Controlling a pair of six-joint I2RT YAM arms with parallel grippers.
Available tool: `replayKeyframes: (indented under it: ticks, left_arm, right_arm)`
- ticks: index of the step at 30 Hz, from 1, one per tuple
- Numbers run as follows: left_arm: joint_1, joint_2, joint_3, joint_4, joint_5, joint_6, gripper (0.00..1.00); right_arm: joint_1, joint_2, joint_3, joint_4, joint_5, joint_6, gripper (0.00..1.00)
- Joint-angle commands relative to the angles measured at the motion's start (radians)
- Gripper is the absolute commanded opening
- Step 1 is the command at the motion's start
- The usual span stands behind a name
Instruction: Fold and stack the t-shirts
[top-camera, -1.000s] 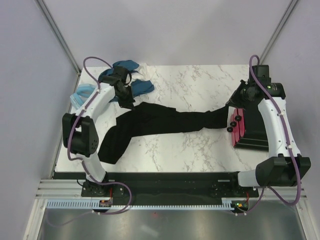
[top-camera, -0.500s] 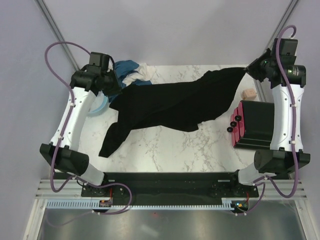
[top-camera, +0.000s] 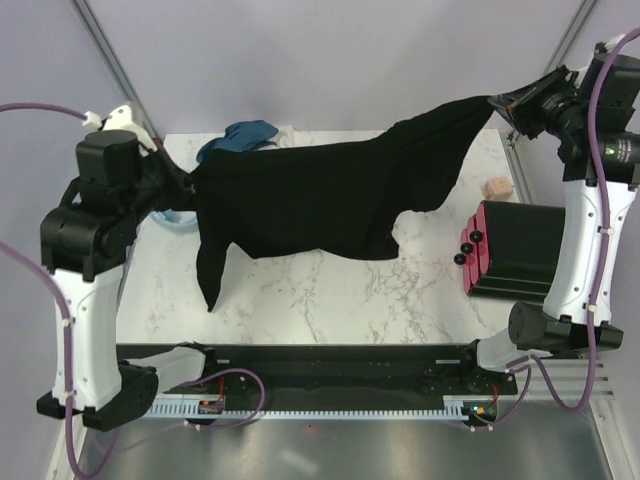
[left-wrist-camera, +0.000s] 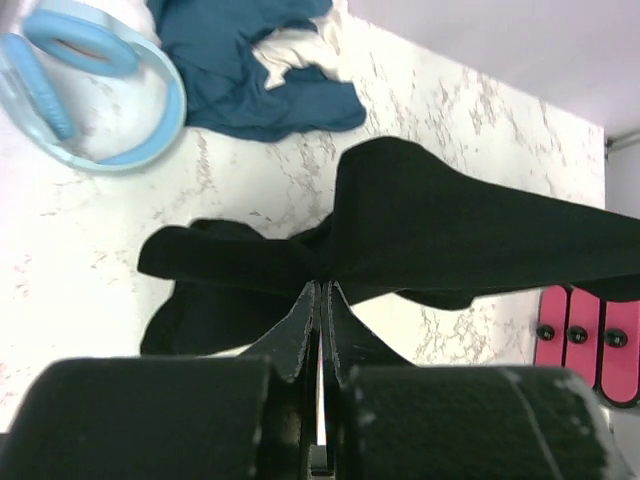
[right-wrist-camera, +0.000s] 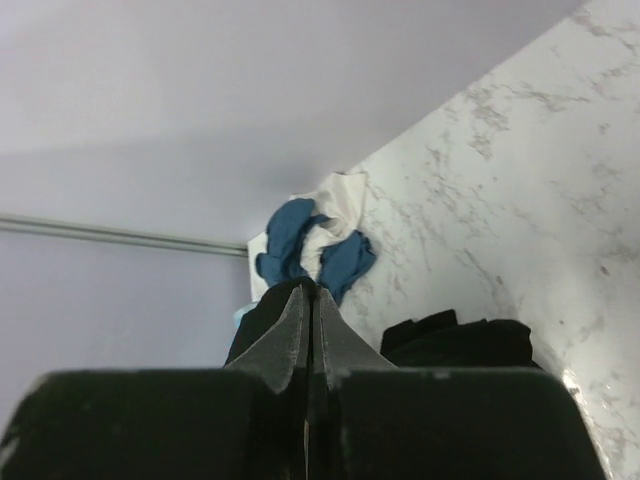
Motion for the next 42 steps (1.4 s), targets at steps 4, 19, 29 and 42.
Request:
replayKeyframes:
  ticks: [4,19,29,42]
  left_arm:
    - [0.001,-0.084,0.161,-0.078,-0.19,0.003,0.02]
    - [0.001,-0.215,0.315,-0.085,-0.33,0.024,0.02]
    - [-0.006,-0.226,0.247,-0.111,-0.341,0.011,0.02]
    - [-0.006,-0.214,-0.07,-0.096,-0.088,-0.065,0.02]
  right_arm:
    - [-0.085,0.005,0.266,0.105,-0.211,0.1,0.0]
    - [-0.347,-0.046,0.276,0.588,-0.49,0.569,0.0]
    - [-0.437,-0.165,0.007,0.691,-0.563,0.799,0.0]
    - [-0.189,-0.323,-0.164,-0.162,-0.171,-0.119,0.0]
